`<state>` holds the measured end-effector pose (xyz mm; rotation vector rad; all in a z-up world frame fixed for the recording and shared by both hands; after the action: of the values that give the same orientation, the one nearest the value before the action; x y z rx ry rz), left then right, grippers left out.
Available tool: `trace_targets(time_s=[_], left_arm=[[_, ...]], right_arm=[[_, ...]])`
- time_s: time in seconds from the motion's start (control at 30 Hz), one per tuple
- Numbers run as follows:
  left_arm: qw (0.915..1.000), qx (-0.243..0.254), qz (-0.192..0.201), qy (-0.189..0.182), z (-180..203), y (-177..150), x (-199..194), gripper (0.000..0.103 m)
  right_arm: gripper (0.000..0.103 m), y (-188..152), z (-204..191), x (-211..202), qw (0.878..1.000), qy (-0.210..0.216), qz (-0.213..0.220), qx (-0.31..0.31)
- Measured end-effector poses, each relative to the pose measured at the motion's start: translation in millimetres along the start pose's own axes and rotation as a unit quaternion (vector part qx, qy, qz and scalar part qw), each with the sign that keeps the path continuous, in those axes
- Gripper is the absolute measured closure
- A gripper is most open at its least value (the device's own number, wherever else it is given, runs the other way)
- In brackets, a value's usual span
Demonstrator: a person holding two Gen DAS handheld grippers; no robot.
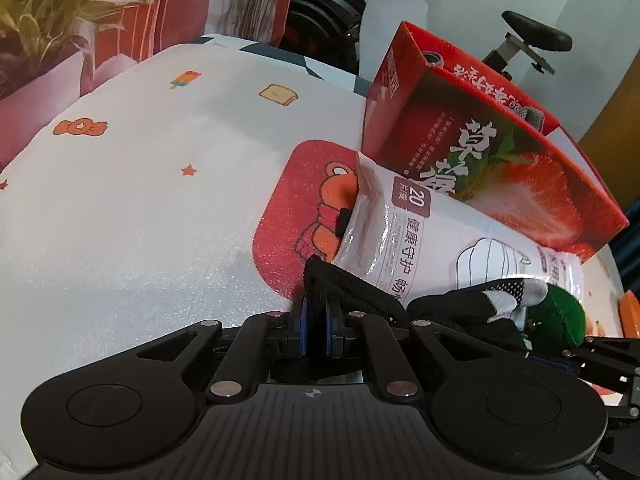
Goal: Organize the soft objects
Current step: 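Carry the glove with the left tool over the red box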
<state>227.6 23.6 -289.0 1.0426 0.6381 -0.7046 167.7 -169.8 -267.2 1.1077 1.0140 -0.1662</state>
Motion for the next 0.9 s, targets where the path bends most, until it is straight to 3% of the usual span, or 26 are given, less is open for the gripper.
trace_targets(time_s=[0.33, 0.7, 0.9], left_arm=[[1.0000, -0.004, 0.001, -0.004, 1, 7, -4, 0.094], [0.9904, 0.022, 0.123, -0.059, 34, 57, -73, 0.094], [0.9828, 0.048, 0.161, -0.076, 68, 85, -86, 0.094]], right_arm=[[0.095, 12, 18, -10, 0.997, 0.018, 0.041, 0.058], [0.095, 54, 66, -38, 0.976, 0.046, 0.160, 0.143], [0.095, 79, 91, -53, 0.971, 0.018, 0.200, 0.127]])
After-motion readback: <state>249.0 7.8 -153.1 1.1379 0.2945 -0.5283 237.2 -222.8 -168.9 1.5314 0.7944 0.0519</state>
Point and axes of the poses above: each gripper's, at about its wrist camera, not at the fingertips, and x roughly the way its jaws point, z to its right, y to its top, the point moved 4 cm from there along x, roughly the way its jaws point, and after that the axes turned 11 degrees about -x, right-handed, at the moved point
